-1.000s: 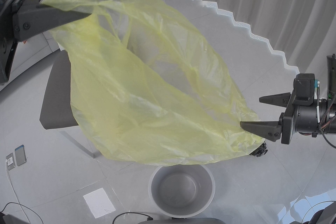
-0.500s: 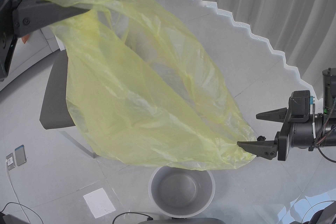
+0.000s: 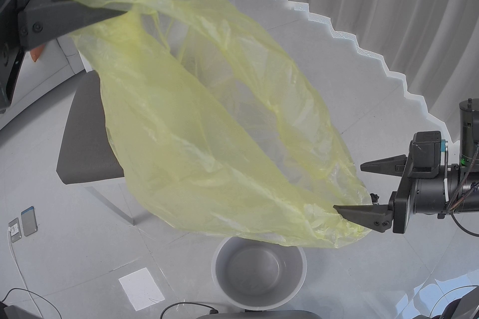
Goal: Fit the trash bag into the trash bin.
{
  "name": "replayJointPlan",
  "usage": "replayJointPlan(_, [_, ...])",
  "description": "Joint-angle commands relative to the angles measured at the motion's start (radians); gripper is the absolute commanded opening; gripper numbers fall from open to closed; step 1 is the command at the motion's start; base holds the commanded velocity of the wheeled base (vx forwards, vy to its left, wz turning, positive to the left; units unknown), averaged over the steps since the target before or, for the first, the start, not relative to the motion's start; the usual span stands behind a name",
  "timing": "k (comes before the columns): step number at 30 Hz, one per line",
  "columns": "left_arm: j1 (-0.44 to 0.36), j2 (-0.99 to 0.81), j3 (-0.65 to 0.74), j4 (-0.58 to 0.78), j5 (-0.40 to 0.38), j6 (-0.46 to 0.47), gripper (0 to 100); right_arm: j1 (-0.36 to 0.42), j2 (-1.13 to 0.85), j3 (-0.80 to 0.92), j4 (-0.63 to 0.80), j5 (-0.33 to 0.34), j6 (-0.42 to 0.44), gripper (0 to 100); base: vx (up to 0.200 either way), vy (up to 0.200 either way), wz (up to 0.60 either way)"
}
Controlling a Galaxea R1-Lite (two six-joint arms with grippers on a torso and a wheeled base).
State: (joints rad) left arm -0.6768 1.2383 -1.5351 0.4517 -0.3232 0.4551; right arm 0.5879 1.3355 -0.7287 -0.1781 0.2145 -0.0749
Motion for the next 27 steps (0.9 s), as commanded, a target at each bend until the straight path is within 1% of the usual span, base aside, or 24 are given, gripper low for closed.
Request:
replayJointPlan(1, [0.000,0.003,-0.005,-0.002,0.000,-0.001,0,0.000,-0.001,0.003,-0.001,0.002,0.000,100,0.000,0.000,0.00])
replayJointPlan(2, [0.000,0.003,-0.005,-0.002,0.000,-0.001,0,0.000,-0.001,0.003,-0.001,0.002,-0.002,100,0.000,0.000,0.00])
replayJointPlan(3, [0.000,0.003,-0.003,-0.002,0.000,-0.001,0,0.001,0.001,0.002,-0.001,0.002,-0.002,0,0.000,0.000,0.00])
replayJointPlan(13, [0.000,0.004,-0.003,-0.004,0.000,-0.009,0,0.001,0.008,-0.005,0.000,-0.009,0.000,0,0.000,0.000,0.00])
replayJointPlan(15, [0.003,0.010,0.010,-0.010,0.003,-0.038,0,0.001,0.024,-0.003,0.000,-0.015,0.000,0,0.000,0.000,0.00])
replayJointPlan(17, [0.011,0.009,0.049,-0.031,0.010,-0.095,0,0.000,0.031,-0.006,-0.001,-0.041,0.001,0,0.000,0.000,0.00])
replayJointPlan(18, [0.016,0.006,0.062,-0.041,0.013,-0.107,0,-0.002,0.033,-0.008,0.000,-0.047,0.003,0,0.000,0.000,0.00])
replayJointPlan(19, [0.052,-0.007,0.132,-0.103,0.029,-0.159,0,-0.010,0.040,-0.012,-0.001,-0.066,0.006,0,0.000,0.000,0.00])
replayJointPlan(20, [0.057,-0.007,0.139,-0.110,0.032,-0.164,0,-0.010,0.042,-0.012,-0.001,-0.067,0.006,0,0.000,0.000,0.00])
replayJointPlan(21, [0.091,-0.020,0.216,-0.182,0.069,-0.194,0,-0.014,0.044,-0.018,-0.001,-0.075,0.009,0,0.000,0.000,0.00])
replayJointPlan(22, [0.091,-0.020,0.216,-0.182,0.069,-0.194,0,-0.014,0.044,-0.018,-0.001,-0.075,0.009,0,0.000,0.000,0.00])
replayJointPlan(23, [0.105,-0.040,0.329,-0.308,0.135,-0.237,0,-0.023,0.060,-0.024,0.000,-0.089,0.010,0,0.000,0.000,0.00])
replayJointPlan(24, [0.098,-0.053,0.406,-0.390,0.184,-0.274,0,-0.033,0.083,-0.028,0.000,-0.115,0.010,0,0.000,0.000,0.00])
replayJointPlan(25, [0.098,-0.054,0.415,-0.398,0.190,-0.279,0,-0.034,0.085,-0.029,0.000,-0.121,0.010,0,0.000,0.000,0.00])
replayJointPlan(26, [0.083,-0.069,0.517,-0.487,0.254,-0.335,0,-0.039,0.108,-0.024,-0.001,-0.170,0.014,0,0.000,0.000,0.00])
replayJointPlan(27, [0.072,-0.083,0.589,-0.528,0.293,-0.369,0,-0.039,0.117,-0.017,-0.001,-0.195,0.017,0,0.000,0.000,0.00])
